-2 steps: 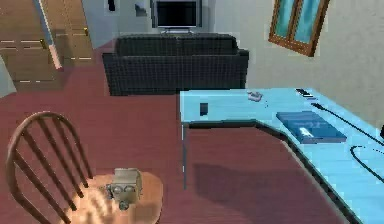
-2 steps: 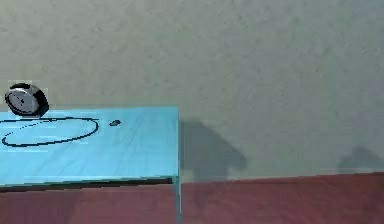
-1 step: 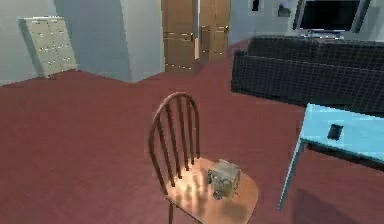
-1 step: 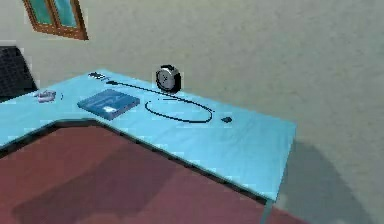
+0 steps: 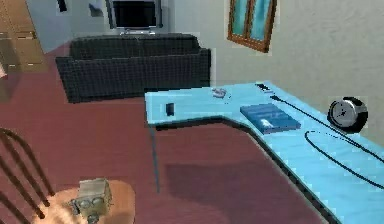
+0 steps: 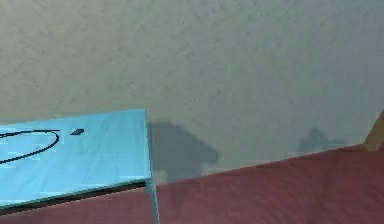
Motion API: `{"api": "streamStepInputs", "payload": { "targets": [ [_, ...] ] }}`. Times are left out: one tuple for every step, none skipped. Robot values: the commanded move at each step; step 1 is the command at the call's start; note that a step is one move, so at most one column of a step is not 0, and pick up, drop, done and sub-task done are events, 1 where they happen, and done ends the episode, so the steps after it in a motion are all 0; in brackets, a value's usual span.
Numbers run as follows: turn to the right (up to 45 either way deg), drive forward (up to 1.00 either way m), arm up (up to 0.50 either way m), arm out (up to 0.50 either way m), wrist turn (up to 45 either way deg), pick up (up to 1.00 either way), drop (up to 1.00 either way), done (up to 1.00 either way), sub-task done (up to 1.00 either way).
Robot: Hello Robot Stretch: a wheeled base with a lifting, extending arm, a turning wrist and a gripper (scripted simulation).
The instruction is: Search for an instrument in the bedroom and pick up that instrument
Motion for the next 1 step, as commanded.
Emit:
{"api": "streamStepInputs", "payload": {
  "targets": [
    [27.0, 0.0, 0.0, 0.0, 0.0, 0.0, 0.0, 0.0, 0.0]
  ]
}}
